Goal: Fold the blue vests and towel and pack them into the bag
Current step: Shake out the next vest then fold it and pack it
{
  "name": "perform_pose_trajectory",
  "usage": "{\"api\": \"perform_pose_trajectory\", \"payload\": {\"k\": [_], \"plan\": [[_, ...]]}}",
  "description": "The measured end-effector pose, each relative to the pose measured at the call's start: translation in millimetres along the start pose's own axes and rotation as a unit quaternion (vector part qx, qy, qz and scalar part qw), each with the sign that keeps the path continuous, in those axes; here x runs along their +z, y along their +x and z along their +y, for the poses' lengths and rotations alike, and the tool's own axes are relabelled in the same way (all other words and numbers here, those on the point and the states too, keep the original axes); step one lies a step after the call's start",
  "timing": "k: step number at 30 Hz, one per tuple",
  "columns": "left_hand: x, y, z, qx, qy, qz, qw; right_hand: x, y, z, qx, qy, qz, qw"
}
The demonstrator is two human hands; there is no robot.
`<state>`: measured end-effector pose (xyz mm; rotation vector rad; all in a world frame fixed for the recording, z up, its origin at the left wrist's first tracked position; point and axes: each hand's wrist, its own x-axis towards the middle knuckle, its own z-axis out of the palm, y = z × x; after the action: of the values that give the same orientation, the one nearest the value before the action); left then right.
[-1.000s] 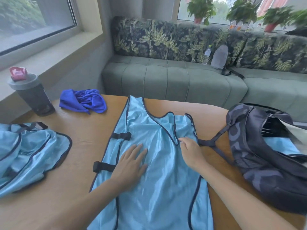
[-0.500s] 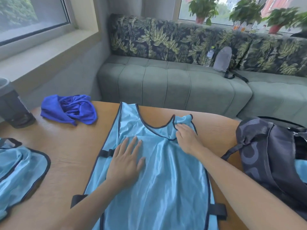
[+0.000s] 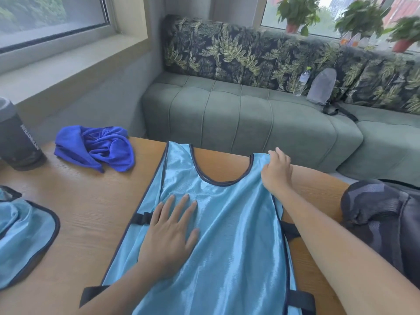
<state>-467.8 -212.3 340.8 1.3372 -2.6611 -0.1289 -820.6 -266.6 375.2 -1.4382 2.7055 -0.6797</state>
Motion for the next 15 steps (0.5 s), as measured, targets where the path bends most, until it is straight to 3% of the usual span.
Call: {"api": "perform_pose_trajectory", "payload": {"k": [3, 6, 11, 15], "plan": [[-0.1, -0.6, 0.1, -0.004, 0.004, 0.0, 1.0, 8.3, -25.3, 0.9, -0.046, 0.035, -0.061, 0.996], [0.7, 0.2, 0.5, -0.01, -0.003, 0.001, 1.0, 13.3, -47.9, 18.1, -0.091, -0.054, -0.122, 0.987], [-0.1, 1.5, -0.9, -0.033, -0.016, -0.011, 0.999, -11.6, -60.2, 56.2, -0.063, -0.108, -0.135, 0.983], [-3.3, 2.8, -0.5, -0.039, -0.033, -0.021, 0.998, -26.7, -77.4, 56.1, -0.109, -0.19, -0.13, 0.967]]}}
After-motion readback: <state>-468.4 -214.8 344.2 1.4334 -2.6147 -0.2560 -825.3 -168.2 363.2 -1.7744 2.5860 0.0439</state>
